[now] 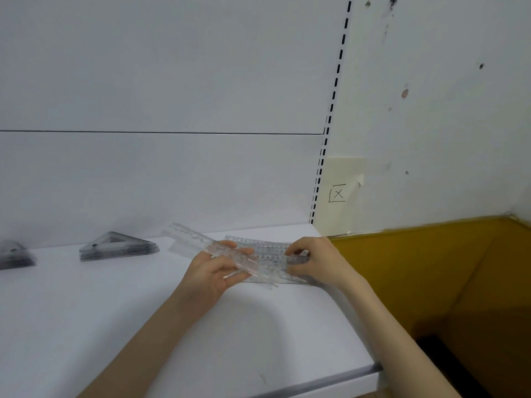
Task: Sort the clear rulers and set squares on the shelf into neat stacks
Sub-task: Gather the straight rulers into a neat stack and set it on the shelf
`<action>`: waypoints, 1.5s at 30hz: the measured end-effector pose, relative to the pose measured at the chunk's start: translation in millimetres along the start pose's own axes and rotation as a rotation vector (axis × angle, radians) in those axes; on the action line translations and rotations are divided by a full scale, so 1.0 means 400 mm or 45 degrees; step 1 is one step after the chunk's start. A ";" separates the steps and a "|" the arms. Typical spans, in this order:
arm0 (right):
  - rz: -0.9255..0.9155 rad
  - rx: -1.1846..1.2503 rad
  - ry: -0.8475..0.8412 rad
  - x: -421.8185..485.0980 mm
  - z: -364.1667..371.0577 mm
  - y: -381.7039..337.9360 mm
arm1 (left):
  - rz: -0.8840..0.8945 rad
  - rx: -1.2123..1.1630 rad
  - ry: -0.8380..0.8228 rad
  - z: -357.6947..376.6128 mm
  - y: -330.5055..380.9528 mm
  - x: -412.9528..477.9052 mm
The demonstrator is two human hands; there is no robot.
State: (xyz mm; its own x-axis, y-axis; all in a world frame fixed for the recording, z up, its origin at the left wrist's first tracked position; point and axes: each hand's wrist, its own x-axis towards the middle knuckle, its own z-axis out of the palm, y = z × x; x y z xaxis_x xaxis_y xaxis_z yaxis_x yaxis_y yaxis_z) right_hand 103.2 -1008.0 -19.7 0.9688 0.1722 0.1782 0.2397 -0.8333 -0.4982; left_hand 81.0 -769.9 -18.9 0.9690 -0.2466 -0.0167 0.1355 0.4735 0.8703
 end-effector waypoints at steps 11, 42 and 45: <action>-0.005 0.386 0.292 -0.007 0.024 0.007 | -0.043 0.005 -0.060 -0.004 0.003 -0.002; -0.360 0.531 0.314 -0.018 0.070 -0.192 | 0.063 -0.009 -0.339 0.028 -0.011 -0.016; -0.450 0.368 0.277 -0.023 0.068 -0.186 | 0.059 -0.049 -0.343 0.020 -0.014 -0.012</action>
State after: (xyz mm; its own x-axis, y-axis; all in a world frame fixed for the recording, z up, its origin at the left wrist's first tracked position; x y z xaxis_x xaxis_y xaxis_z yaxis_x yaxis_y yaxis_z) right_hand 78.3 -933.2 -7.3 0.7974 0.2784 0.5355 0.5879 -0.5590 -0.5848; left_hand 73.8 -778.2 -19.8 0.8850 -0.4376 0.1587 0.1051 0.5199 0.8478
